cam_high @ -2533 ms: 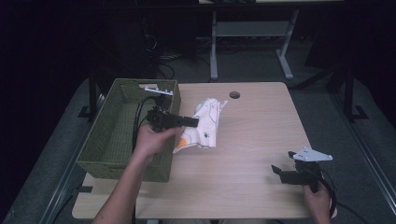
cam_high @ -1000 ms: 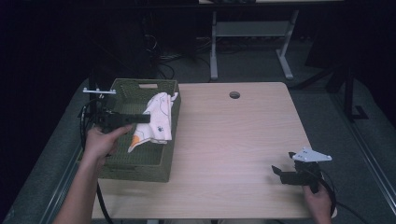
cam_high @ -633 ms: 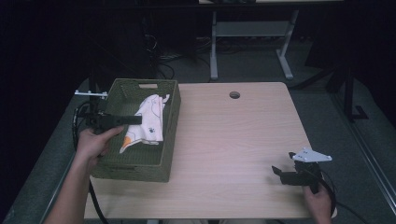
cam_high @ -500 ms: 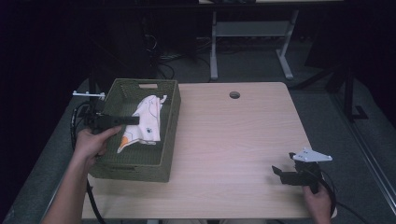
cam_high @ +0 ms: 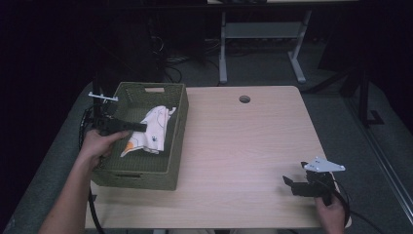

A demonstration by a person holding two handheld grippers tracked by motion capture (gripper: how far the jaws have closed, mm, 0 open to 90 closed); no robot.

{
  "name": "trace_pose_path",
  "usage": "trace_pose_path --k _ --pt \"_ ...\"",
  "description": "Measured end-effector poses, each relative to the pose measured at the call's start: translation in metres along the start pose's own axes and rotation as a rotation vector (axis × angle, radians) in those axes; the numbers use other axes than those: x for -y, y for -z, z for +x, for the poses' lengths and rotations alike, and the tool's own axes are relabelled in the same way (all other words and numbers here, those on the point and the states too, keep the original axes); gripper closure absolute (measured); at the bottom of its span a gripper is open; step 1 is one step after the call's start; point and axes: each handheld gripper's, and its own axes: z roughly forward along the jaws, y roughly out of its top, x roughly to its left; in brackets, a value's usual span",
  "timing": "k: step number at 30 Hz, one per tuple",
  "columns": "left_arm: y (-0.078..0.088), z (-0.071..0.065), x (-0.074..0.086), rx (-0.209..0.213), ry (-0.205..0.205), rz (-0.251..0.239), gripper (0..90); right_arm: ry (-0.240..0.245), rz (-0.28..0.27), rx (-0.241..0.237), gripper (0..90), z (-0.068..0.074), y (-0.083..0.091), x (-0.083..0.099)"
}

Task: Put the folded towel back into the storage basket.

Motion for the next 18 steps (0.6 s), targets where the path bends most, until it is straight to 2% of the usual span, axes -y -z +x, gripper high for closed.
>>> trace_pose_path --k 4,7,8,9,12,14,18 --pt "-0.003 0.011 -0.001 -0.015 0.002 0.035 81.9 -0.005 0.010 -0.003 13.9 0.000 0.001 0.002" --pt "-0.003 0.017 -0.004 -0.048 -0.009 0.061 81.2 -0.008 0.015 -0.004 13.9 0.000 0.000 0.003" --pt "-0.003 0.018 -0.006 -0.075 -0.008 0.063 78.8 -0.007 0.018 -0.004 13.9 0.000 0.000 0.003" --pt "-0.002 0.019 -0.007 -0.098 -0.009 0.064 72.1 -0.008 0.020 -0.005 13.9 0.000 -0.001 0.003" --pt "0.000 0.019 -0.010 -0.128 -0.010 0.052 65.1 -0.005 0.018 -0.007 13.9 0.000 -0.001 0.002" --pt "0.000 0.019 -0.010 -0.126 -0.003 0.049 64.2 0.001 0.017 -0.010 13.9 0.000 -0.002 0.001" --pt "-0.010 0.017 -0.008 -0.147 -0.022 0.119 65.5 0.010 0.021 -0.015 13.9 0.001 -0.004 0.000"
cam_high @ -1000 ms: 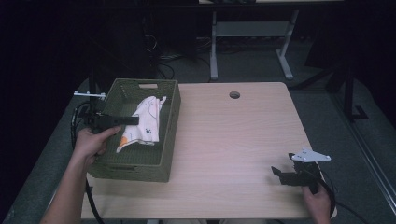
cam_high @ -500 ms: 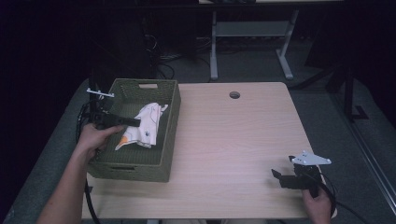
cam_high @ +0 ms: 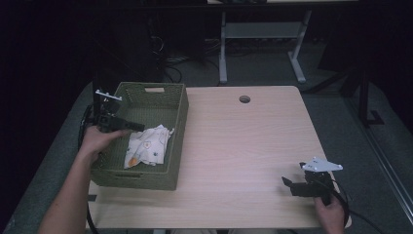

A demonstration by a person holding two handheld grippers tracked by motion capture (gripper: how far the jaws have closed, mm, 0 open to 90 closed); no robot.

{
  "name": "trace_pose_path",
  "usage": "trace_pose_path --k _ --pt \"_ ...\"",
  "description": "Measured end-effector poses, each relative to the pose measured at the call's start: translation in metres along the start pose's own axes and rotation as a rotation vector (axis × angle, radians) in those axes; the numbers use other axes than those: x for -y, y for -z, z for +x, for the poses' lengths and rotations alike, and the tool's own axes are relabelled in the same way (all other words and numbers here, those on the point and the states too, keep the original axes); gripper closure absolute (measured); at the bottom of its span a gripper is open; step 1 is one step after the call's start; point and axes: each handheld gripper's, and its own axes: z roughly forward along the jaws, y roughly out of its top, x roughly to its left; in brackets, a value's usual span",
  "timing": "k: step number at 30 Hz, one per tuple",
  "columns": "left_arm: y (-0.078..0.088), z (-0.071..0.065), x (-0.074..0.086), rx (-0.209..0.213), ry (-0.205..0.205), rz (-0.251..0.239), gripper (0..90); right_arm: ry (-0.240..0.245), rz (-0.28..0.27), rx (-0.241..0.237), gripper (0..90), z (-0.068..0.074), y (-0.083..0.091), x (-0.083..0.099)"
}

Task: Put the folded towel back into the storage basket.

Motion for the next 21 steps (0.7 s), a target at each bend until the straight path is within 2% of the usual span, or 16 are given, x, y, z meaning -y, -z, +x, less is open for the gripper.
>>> trace_pose_path --k 5,7,10,13,14,15,17,19,21 --pt "-0.017 -0.010 -0.002 -0.005 -0.039 0.077 68.9 0.003 -0.004 -0.001 13.9 -0.001 0.000 -0.001" --pt "-0.025 -0.014 -0.001 -0.005 -0.040 0.106 69.7 0.002 -0.008 -0.001 13.9 -0.001 0.000 -0.001" --pt "-0.036 -0.014 0.001 -0.038 -0.051 0.179 69.9 0.003 -0.008 0.000 13.9 -0.001 -0.001 -0.002" --pt "-0.045 -0.010 0.006 -0.046 -0.018 0.188 69.8 0.011 0.003 -0.006 13.9 -0.001 -0.003 -0.002" --pt "-0.049 -0.009 0.008 -0.063 -0.011 0.212 69.8 0.013 0.003 -0.007 13.9 -0.001 -0.003 -0.002" --pt "-0.054 -0.008 0.010 -0.075 -0.014 0.237 69.3 0.014 0.000 -0.009 13.9 -0.001 -0.003 -0.002" --pt "-0.061 -0.007 0.013 -0.073 -0.018 0.271 68.3 0.014 0.001 -0.007 13.9 -0.002 -0.003 -0.002" --pt "-0.069 -0.008 0.014 -0.106 -0.039 0.322 65.7 0.011 0.000 -0.006 13.9 -0.003 -0.003 -0.002" --pt "-0.078 -0.010 0.016 -0.120 -0.045 0.361 62.4 0.007 0.003 -0.007 13.9 -0.003 -0.004 -0.002"
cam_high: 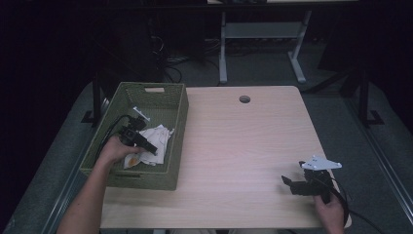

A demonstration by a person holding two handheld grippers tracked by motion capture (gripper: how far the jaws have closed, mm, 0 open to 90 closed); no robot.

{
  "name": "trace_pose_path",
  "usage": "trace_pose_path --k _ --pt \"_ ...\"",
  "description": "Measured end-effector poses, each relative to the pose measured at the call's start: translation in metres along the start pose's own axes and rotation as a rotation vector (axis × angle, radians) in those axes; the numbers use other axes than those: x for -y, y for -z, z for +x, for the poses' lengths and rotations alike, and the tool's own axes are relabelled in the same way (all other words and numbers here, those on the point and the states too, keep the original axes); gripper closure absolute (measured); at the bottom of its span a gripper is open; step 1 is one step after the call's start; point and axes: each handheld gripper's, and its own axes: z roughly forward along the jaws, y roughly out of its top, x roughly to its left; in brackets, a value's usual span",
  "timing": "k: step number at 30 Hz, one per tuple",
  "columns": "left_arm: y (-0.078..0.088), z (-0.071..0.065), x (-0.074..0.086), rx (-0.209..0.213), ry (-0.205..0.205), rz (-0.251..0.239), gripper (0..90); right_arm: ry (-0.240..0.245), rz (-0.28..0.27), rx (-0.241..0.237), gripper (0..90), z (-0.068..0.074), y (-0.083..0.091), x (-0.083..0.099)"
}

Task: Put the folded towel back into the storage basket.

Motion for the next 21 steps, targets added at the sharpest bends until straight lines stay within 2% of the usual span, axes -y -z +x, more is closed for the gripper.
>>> trace_pose_path --k 3,4,5,7,8,9,12,14,16,17,18,19,21 --pt "-0.013 -0.006 -0.002 -0.106 -0.066 0.115 57.8 0.004 0.002 0.000 13.9 0.001 0.000 0.000" --pt "-0.016 -0.007 -0.002 -0.139 -0.092 0.137 59.5 0.005 0.002 0.000 13.9 0.001 0.000 0.000" --pt "-0.016 -0.009 -0.003 -0.156 -0.108 0.138 62.7 0.005 0.002 0.000 13.9 0.001 0.000 0.000" --pt "-0.016 -0.009 -0.004 -0.182 -0.114 0.152 72.4 0.003 0.002 -0.001 13.9 0.001 0.000 0.000" --pt "-0.015 -0.008 -0.004 -0.181 -0.115 0.155 79.4 0.001 0.001 -0.001 13.9 0.000 0.000 0.000" --pt "-0.014 -0.008 -0.005 -0.181 -0.112 0.155 81.8 0.001 0.001 -0.001 13.9 0.000 0.000 0.000" --pt "-0.010 -0.005 -0.003 -0.208 -0.104 0.160 83.3 0.001 -0.002 0.001 13.9 0.001 0.001 0.000" --pt "-0.005 -0.002 0.000 -0.194 -0.089 0.154 83.0 0.001 0.001 -0.002 13.9 0.001 0.000 0.000" --pt "0.000 0.000 0.002 -0.168 -0.077 0.138 81.2 0.003 0.003 -0.002 13.9 0.001 0.000 0.000" --pt "0.003 0.001 0.002 -0.144 -0.073 0.125 77.8 0.003 0.002 -0.003 13.9 0.001 0.000 0.000" --pt "0.003 0.000 0.002 -0.122 -0.069 0.110 68.4 0.004 0.002 -0.002 13.9 0.001 0.000 0.000" --pt "0.003 -0.002 0.002 -0.111 -0.070 0.109 67.5 0.004 0.002 -0.003 13.9 0.001 -0.001 0.000" --pt "-0.002 -0.005 0.001 -0.141 -0.093 0.129 66.3 0.003 0.003 -0.002 13.9 0.001 -0.001 -0.001"
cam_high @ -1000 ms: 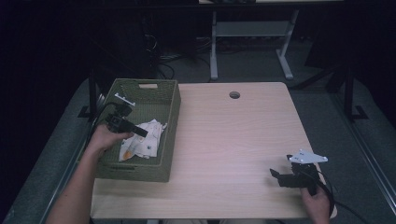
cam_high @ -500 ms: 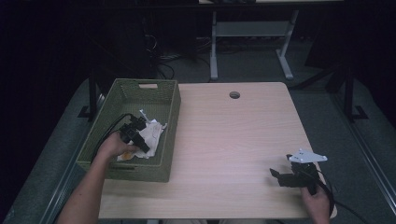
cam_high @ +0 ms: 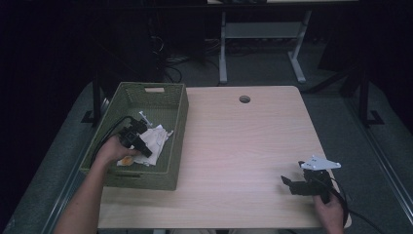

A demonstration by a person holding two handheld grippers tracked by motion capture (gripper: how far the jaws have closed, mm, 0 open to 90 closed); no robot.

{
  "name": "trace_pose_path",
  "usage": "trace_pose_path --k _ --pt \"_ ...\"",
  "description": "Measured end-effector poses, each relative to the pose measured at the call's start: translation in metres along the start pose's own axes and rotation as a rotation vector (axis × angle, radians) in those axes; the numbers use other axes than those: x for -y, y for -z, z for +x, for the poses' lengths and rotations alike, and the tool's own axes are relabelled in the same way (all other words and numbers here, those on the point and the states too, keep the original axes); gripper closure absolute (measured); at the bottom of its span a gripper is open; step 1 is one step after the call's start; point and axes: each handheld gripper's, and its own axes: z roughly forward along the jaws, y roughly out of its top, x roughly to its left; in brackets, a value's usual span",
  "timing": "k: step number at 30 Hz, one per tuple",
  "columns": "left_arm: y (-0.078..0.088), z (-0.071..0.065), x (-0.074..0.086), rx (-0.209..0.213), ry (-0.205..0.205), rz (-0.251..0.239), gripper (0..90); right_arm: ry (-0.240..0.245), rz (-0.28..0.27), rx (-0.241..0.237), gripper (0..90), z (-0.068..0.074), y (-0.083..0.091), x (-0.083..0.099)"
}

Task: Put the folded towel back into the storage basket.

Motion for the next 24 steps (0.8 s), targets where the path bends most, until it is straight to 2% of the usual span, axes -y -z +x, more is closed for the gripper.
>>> trace_pose_path --k 2,3,5,6,8,12,13,14,15,16,17,19,20,24 --pt "-0.007 -0.003 -0.002 -0.022 -0.015 0.020 69.4 0.002 -0.004 -0.001 13.9 0.000 0.000 0.000" --pt "-0.009 -0.004 -0.003 -0.042 -0.029 0.034 75.5 0.003 -0.005 0.001 13.9 0.000 0.000 -0.001" --pt "-0.010 -0.004 -0.005 -0.051 -0.018 0.035 83.1 0.001 -0.009 0.000 13.9 0.001 0.001 -0.001" --pt "-0.008 -0.003 -0.005 -0.048 -0.014 0.024 84.3 0.000 -0.009 0.001 13.9 0.001 0.002 -0.001" --pt "0.001 0.000 -0.002 -0.004 0.012 -0.019 84.7 -0.002 -0.010 0.002 13.9 0.001 0.002 -0.001" --pt "0.027 0.009 0.005 0.101 0.067 -0.161 84.6 -0.003 -0.011 0.000 13.9 0.000 0.001 -0.001" --pt "0.029 0.009 0.006 0.129 0.074 -0.177 84.3 0.000 -0.007 0.002 13.9 0.000 0.000 -0.001" --pt "0.029 0.010 0.007 0.177 0.081 -0.187 83.3 -0.001 -0.006 0.001 13.9 0.000 0.000 -0.001" --pt "0.027 0.010 0.007 0.232 0.096 -0.181 79.7 0.000 -0.006 0.001 13.9 0.000 0.000 -0.001" --pt "0.024 0.008 0.007 0.246 0.086 -0.149 72.8 -0.001 -0.006 0.001 13.9 0.001 -0.001 -0.001" --pt "0.022 0.006 0.007 0.224 0.074 -0.132 67.2 0.000 -0.002 0.002 13.9 0.001 -0.001 -0.001" --pt "0.018 0.006 0.007 0.180 0.080 -0.106 67.0 0.002 -0.002 0.002 13.9 0.002 -0.001 -0.001" --pt "0.017 0.006 0.007 0.138 0.078 -0.082 68.8 0.004 -0.002 0.000 13.9 0.002 -0.002 -0.001" --pt "0.001 0.004 0.006 0.020 0.046 0.057 72.2 0.008 0.002 0.002 13.9 0.003 -0.002 -0.002"
